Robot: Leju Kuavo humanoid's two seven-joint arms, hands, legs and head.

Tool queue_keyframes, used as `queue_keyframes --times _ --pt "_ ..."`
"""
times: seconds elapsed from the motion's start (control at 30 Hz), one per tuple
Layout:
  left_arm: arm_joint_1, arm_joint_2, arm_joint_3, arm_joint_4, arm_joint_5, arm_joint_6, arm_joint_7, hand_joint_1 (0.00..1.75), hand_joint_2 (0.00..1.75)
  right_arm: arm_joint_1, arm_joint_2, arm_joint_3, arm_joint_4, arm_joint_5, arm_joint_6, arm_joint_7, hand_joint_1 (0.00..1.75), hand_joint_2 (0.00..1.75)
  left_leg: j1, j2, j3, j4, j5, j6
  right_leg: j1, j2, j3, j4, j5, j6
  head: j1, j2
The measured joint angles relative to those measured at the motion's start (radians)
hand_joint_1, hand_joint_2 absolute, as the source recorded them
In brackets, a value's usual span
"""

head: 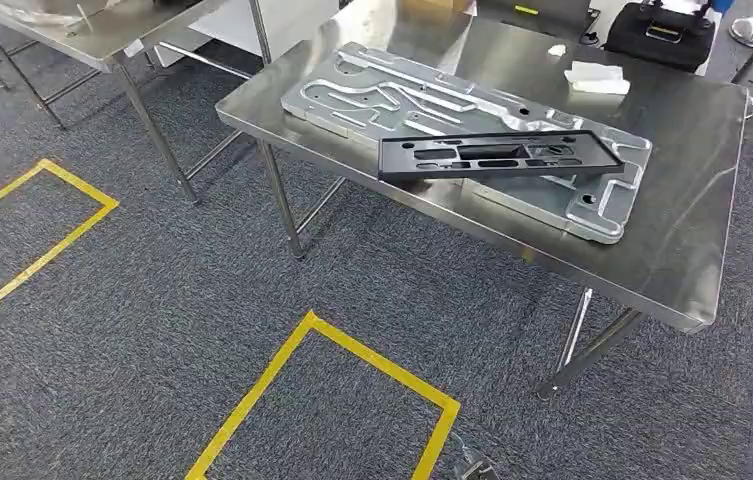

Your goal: Take the parts from the cabinet and place them on the table.

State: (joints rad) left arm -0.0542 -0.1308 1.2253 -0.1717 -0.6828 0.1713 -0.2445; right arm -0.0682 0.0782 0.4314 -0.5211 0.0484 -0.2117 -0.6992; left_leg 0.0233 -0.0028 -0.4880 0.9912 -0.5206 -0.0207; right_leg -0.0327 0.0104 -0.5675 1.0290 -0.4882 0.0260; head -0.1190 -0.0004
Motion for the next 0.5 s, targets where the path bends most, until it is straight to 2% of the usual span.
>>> queue_keyframes --times 0.13,0.33,0.37,0.4,0.43,0.47,0.5 --pt "-0.001 -0.002 0.0 0.0 0.0 0.006 0.003 0.0 0.0 -0.002 -0.001 0.008 0.005 0.004 -0.023 0.0 0.0 0.0 0.0 0.0 0.0 0.003 -0.001 0.001 0.0 0.0 0.003 -0.002 0.001 0.001 0.0 0.0" --pt "-0.003 -0.005 0.0 0.0 -0.001 0.013 0.003 0.0 0.0 0.001 -0.001 0.012 -0.006 -0.012 -0.004 0.0 0.0 0.0 0.0 0.0 0.0 0.006 -0.003 0.005 -0.002 0.0 0.005 -0.009 0.005 0.006 0.0 0.0" --pt "-0.004 -0.003 0.0 0.0 -0.001 0.015 0.003 0.0 0.0 0.001 0.003 0.012 -0.007 -0.015 0.0 0.0 0.0 0.0 -0.005 0.0 -0.002 0.015 -0.003 0.016 -0.011 0.001 0.007 -0.018 0.013 0.019 0.0 0.0" --pt "-0.005 -0.003 0.0 0.0 -0.001 0.017 0.003 0.0 0.0 0.002 0.003 0.011 -0.007 -0.016 0.003 0.0 0.0 0.0 -0.005 0.002 0.002 0.0 0.003 0.027 -0.012 0.004 0.011 -0.03 0.019 0.024 0.0 0.0" --pt "-0.006 -0.003 0.0 0.0 -0.002 0.018 0.003 0.0 0.0 0.002 0.006 0.011 -0.013 -0.018 0.006 -0.001 0.0 0.0 -0.004 0.006 0.016 -0.038 0.023 0.037 -0.003 0.008 0.02 -0.048 0.026 0.03 0.0 0.0" --pt "-0.006 -0.007 0.0 0.0 -0.002 0.018 0.003 0.0 0.0 0.003 0.004 0.011 -0.016 -0.024 0.009 -0.002 0.0 0.0 0.005 0.02 0.04 -0.068 0.041 0.041 -0.005 0.001 0.018 -0.037 0.018 0.027 0.0 0.0" --pt "-0.006 -0.008 0.0 0.0 -0.002 0.018 0.003 0.0 0.0 0.002 0.004 0.011 -0.017 -0.028 0.014 -0.002 0.0 0.0 0.005 0.024 0.047 -0.087 0.048 0.049 -0.002 0.0 -0.005 0.007 -0.011 0.022 0.0 0.0"
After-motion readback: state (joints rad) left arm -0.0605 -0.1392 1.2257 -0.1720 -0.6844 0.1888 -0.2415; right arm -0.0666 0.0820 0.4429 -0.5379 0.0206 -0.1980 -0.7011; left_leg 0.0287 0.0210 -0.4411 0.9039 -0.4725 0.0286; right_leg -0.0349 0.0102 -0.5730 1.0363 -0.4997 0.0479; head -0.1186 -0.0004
